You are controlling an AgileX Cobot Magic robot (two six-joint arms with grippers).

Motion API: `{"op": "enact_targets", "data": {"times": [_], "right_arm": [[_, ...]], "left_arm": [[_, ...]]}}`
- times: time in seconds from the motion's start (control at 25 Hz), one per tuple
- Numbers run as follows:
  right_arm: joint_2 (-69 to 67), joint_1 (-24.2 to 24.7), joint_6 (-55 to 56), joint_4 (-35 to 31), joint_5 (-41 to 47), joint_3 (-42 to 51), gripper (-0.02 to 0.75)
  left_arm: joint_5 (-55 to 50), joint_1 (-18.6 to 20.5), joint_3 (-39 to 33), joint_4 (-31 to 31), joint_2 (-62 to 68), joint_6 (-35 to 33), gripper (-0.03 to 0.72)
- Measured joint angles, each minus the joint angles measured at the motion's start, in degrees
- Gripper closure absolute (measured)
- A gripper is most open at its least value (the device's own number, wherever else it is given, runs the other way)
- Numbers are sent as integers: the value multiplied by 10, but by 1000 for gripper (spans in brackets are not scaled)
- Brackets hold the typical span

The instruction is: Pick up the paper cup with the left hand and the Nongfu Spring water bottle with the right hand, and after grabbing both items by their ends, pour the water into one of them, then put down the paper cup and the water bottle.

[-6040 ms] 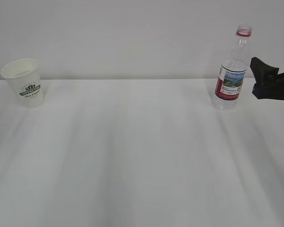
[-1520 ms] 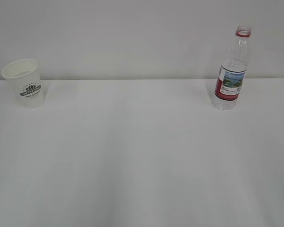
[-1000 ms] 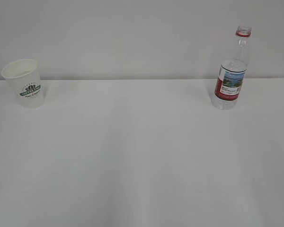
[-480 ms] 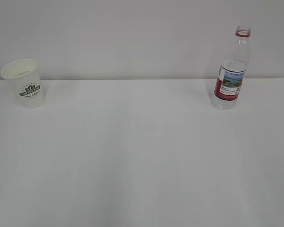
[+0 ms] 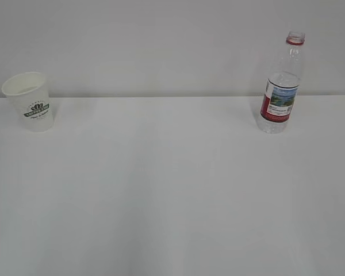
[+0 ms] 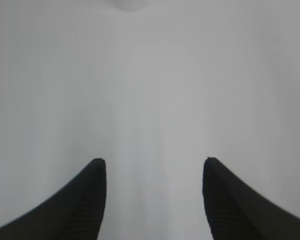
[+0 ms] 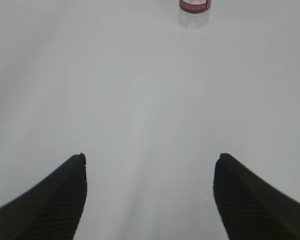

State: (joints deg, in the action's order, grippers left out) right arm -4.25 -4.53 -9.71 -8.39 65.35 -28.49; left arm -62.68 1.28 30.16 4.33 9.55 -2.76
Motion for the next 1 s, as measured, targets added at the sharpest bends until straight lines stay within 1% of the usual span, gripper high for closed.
{"op": "enact_targets", "data": {"times": [0.16,0.36,1.0], "right_arm": [[42,0,-1,-1,1,0,145],[51,0,-1,-1,1,0,145],[51,0,-1,-1,2,0,145]], "left_arm": [[0,0,0,0,-37,0,244],[0,0,0,1,-92,0,244],[-1,0,0,8,-92,0,246]]}}
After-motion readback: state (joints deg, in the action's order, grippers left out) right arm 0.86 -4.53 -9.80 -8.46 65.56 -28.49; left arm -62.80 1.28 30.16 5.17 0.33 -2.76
